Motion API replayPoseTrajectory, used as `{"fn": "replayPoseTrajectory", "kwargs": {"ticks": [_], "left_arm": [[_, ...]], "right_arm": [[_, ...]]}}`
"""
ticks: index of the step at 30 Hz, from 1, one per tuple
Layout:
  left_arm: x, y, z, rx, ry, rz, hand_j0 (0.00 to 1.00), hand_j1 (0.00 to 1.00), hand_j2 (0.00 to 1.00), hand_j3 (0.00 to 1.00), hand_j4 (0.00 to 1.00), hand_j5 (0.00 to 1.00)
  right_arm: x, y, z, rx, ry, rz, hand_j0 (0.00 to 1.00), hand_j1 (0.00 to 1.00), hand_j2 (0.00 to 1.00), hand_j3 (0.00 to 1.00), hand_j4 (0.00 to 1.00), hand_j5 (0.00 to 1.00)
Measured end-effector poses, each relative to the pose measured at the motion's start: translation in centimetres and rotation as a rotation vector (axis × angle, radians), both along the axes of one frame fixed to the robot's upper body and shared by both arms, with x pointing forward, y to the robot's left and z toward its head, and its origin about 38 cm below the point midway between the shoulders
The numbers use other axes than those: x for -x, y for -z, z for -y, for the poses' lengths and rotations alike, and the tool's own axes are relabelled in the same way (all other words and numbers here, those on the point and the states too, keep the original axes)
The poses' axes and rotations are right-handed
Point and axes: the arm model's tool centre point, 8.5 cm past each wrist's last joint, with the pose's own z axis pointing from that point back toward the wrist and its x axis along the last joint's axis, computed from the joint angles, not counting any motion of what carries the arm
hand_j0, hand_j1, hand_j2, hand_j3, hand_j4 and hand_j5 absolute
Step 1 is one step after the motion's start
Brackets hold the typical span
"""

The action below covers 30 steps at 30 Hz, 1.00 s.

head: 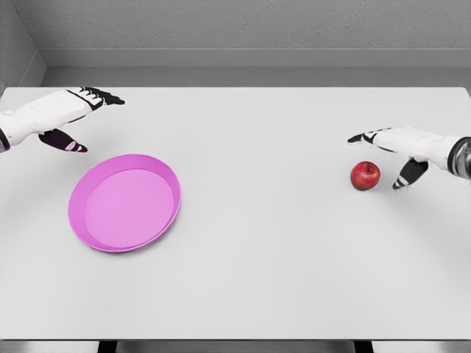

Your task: Put the apple on the plate with both arms

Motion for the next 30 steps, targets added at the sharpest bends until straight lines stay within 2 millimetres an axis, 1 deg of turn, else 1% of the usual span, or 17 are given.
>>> {"fn": "replayPoseTrajectory", "kwargs": {"ticks": [1, 2, 5, 9, 14, 15, 16, 17, 19, 26, 27, 29, 30], "left_arm": [[0.0, 0.0, 0.0, 0.0, 0.0, 0.0, 1.0, 1.0, 1.0, 1.0, 1.0, 1.0], [0.0, 0.0, 0.0, -0.001, -0.001, 0.0, 1.0, 1.0, 1.0, 1.0, 1.0, 1.0], [0.0, 0.0, -0.1, -0.002, -0.004, 0.0, 1.0, 1.0, 1.0, 1.0, 1.0, 1.0], [-0.1, 0.0, -0.2, -0.003, -0.006, -0.001, 1.0, 1.0, 1.0, 1.0, 1.0, 1.0], [-0.1, -0.1, -0.2, -0.003, -0.006, 0.001, 1.0, 1.0, 1.0, 1.0, 1.0, 1.0], [-0.1, 0.0, -0.2, -0.003, -0.006, 0.001, 1.0, 1.0, 1.0, 1.0, 1.0, 1.0], [-0.1, 0.0, -0.2, -0.003, -0.007, 0.001, 1.0, 1.0, 1.0, 1.0, 1.0, 1.0], [-0.1, 0.0, -0.2, -0.003, -0.007, 0.001, 1.0, 1.0, 1.0, 1.0, 1.0, 1.0], [-0.1, 0.0, -0.2, -0.003, -0.007, 0.001, 1.0, 1.0, 1.0, 1.0, 1.0, 1.0], [-0.1, 0.0, -0.3, -0.004, -0.008, 0.0, 1.0, 1.0, 1.0, 1.0, 1.0, 1.0], [-0.1, 0.0, -0.3, -0.003, -0.008, 0.0, 1.0, 1.0, 1.0, 1.0, 1.0, 1.0], [-0.1, 0.0, -0.3, -0.003, -0.011, -0.001, 1.0, 1.0, 1.0, 1.0, 1.0, 1.0], [-0.1, 0.0, -0.4, -0.003, -0.012, -0.001, 1.0, 1.0, 1.0, 1.0, 1.0, 1.0]], "right_arm": [[-0.5, -0.1, -0.3, 0.001, 0.001, 0.0, 1.0, 1.0, 1.0, 1.0, 1.0, 1.0], [-0.8, 0.2, -0.5, 0.003, 0.004, -0.012, 1.0, 1.0, 1.0, 1.0, 1.0, 1.0], [-1.0, 2.0, -0.8, 0.007, 0.015, -0.058, 1.0, 1.0, 1.0, 1.0, 1.0, 1.0], [-1.2, 3.0, -1.2, 0.015, 0.014, -0.084, 1.0, 1.0, 1.0, 1.0, 1.0, 1.0], [-1.3, 4.2, -0.8, 0.025, 0.029, -0.114, 1.0, 1.0, 1.0, 1.0, 1.0, 1.0], [-1.3, 4.3, -0.8, 0.026, 0.031, -0.116, 0.97, 0.97, 0.97, 0.97, 0.97, 0.97], [-1.3, 4.4, -0.8, 0.026, 0.031, -0.118, 0.83, 0.83, 0.83, 0.83, 0.83, 0.83], [-1.3, 4.4, -0.8, 0.027, 0.031, -0.119, 0.76, 0.76, 0.76, 0.76, 0.76, 0.76], [-1.2, 4.4, -0.8, 0.027, 0.03, -0.12, 0.73, 0.73, 0.73, 0.73, 0.73, 0.73], [-1.1, 4.7, -0.8, 0.032, 0.027, -0.127, 0.72, 0.72, 0.72, 0.72, 0.72, 0.72], [-1.1, 4.8, -0.8, 0.034, 0.027, -0.13, 0.65, 0.65, 0.65, 0.65, 0.65, 0.65], [-1.0, 5.0, -0.8, 0.035, 0.025, -0.133, 0.63, 0.63, 0.63, 0.63, 0.63, 0.63], [-1.0, 4.9, -0.9, 0.036, 0.024, -0.133, 0.6, 0.6, 0.6, 0.6, 0.6, 0.6]]}}
